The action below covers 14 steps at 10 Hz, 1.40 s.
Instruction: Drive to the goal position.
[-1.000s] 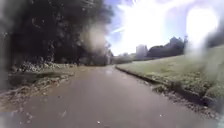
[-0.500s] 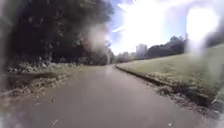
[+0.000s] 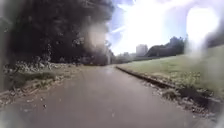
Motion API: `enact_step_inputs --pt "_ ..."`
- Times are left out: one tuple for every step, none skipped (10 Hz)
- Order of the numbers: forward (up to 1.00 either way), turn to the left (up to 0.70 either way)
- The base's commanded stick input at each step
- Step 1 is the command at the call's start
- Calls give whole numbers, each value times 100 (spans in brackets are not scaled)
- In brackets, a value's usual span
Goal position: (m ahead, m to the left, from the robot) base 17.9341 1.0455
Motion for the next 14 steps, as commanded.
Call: enact_step_inputs --pt "45 0" --pt "45 0" --pt "45 0" --pt "45 0" --pt "45 0" --pt "45 0" --pt "45 0" --pt "45 0" --pt "45 0" --pt "45 0" --pt "45 0" --pt "45 0" --pt "45 0" --pt "45 0"
